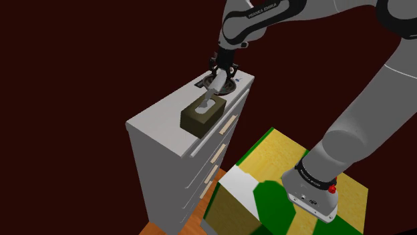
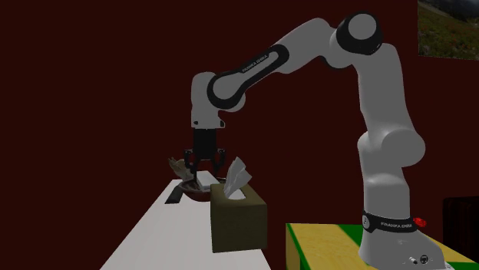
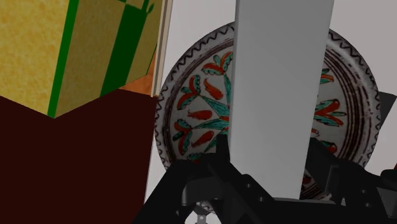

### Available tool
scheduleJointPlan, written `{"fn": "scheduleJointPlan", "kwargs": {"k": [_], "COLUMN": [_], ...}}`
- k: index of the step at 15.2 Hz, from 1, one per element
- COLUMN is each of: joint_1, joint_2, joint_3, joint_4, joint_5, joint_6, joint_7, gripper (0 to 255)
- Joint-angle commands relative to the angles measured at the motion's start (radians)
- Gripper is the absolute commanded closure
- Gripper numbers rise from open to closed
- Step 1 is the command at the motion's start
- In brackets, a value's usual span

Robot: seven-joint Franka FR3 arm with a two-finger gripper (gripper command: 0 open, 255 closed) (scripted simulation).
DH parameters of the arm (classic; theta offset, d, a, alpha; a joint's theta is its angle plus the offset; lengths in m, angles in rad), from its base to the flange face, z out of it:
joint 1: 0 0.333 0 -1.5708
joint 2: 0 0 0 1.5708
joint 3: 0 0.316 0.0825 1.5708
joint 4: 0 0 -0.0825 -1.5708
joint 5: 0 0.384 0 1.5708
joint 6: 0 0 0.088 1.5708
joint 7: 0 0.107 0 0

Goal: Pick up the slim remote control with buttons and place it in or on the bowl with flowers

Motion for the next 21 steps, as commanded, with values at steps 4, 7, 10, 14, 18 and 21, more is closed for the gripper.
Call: {"fn": "scheduleJointPlan", "kwargs": {"k": [4, 7, 10, 14, 18, 21], "joint_1": [0.0, 0.001, 0.0, 0.0, 0.0, 0.0], "joint_2": [0.002, 0.002, 0.002, -0.048, -0.048, -0.048], "joint_3": [0.0, 0.0, 0.0, 0.001, 0.001, 0.001], "joint_4": [-0.003, -0.002, -0.003, 0.07, 0.07, 0.07], "joint_5": [0.0, 0.0, 0.0, 0.01, 0.01, 0.01], "joint_6": [0.0, -0.001, 0.0, -0.122, -0.122, -0.122], "joint_7": [0.0, 0.0, 0.0, -0.007, -0.007, -0.007], "gripper": [255, 0, 0, 0, 0, 0]}}
